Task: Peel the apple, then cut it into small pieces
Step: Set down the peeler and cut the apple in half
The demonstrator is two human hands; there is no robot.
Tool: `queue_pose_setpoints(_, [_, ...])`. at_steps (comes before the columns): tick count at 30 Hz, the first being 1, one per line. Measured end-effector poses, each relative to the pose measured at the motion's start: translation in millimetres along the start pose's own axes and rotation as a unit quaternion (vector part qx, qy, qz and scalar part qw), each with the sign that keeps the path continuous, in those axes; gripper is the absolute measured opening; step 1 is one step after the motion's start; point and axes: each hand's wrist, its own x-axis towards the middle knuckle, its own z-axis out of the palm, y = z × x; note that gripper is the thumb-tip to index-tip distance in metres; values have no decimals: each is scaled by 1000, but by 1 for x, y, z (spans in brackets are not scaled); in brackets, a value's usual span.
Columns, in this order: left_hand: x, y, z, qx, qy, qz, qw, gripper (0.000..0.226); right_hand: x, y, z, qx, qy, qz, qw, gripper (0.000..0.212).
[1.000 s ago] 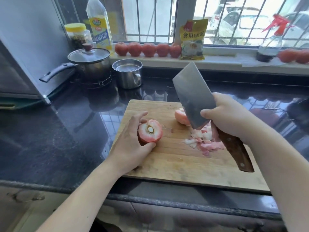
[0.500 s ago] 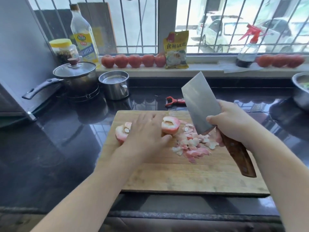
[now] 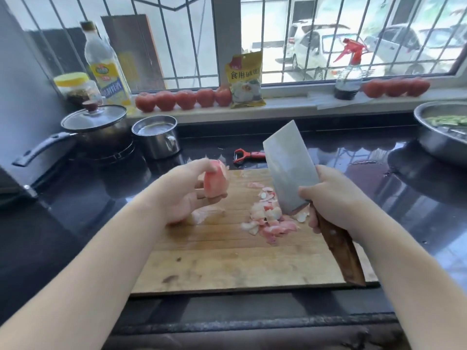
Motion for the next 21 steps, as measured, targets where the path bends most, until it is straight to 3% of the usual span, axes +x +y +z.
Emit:
queue_pose_setpoints(2, [-13, -5, -14, -27, -30, -2, 999, 33, -7, -2, 12, 20, -11, -18, 1000, 17])
queue_pose_setpoints(4, [-23, -12, -23, 13, -69, 13, 997, 36, -14, -3, 22, 49, -45, -25, 998, 20])
queue_pose_setpoints(9, [-37, -31, -39, 7, -112, 68, 991, 60, -25, -4, 36, 119, -69, -43, 990, 21])
queue_pose_setpoints(16, [-47, -46, -40, 68, -44, 94, 992, 65, -46, 2, 49, 216, -97, -135, 962, 22])
queue_pose_setpoints(21, [-39, -40, -19, 57, -74, 85, 992, 63, -48, 8, 48, 228, -145, -133, 954, 25])
